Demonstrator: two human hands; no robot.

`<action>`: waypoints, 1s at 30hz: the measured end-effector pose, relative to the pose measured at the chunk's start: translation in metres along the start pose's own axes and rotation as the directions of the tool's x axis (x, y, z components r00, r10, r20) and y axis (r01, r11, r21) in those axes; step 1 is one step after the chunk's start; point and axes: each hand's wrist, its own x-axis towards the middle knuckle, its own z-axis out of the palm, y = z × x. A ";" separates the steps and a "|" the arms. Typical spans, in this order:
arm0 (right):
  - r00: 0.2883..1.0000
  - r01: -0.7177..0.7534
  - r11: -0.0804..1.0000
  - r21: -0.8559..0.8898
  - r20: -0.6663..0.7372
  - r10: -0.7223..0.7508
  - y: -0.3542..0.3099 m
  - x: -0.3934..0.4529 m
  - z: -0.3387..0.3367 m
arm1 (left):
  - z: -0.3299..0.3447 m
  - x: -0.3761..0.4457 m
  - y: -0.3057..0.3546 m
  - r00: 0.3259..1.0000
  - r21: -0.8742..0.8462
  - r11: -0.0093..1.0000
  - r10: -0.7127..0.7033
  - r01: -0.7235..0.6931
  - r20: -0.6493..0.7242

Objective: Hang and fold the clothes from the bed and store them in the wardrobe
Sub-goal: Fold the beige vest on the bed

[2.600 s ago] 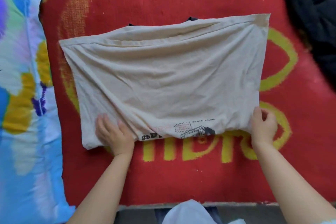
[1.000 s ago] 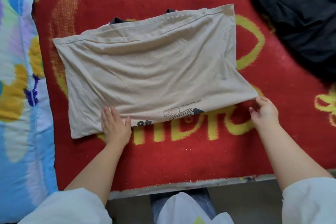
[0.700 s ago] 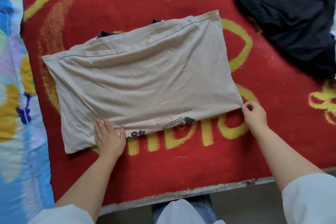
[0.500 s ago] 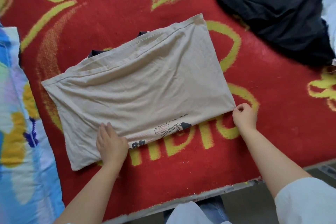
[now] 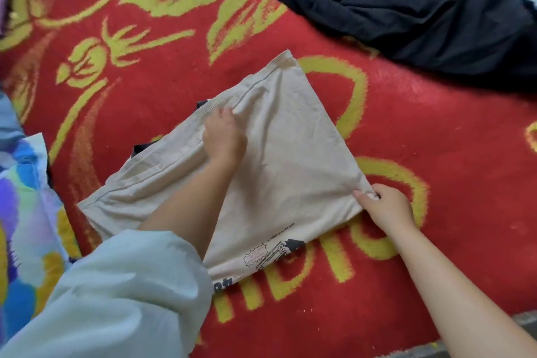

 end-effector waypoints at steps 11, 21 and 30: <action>0.993 -0.113 0.982 -0.150 -0.003 0.114 -0.014 -0.001 0.010 | -0.011 0.034 -0.053 0.981 0.068 0.998 0.005 -0.018 0.193; 0.993 -0.098 0.988 -0.119 0.050 0.104 -0.016 0.000 0.006 | -0.005 0.041 -0.047 0.993 0.153 0.981 -0.120 0.116 0.019; 0.965 -0.152 0.988 0.041 0.220 0.140 -0.013 0.008 -0.018 | 0.003 0.038 0.079 0.535 0.224 0.488 0.737 -0.844 0.412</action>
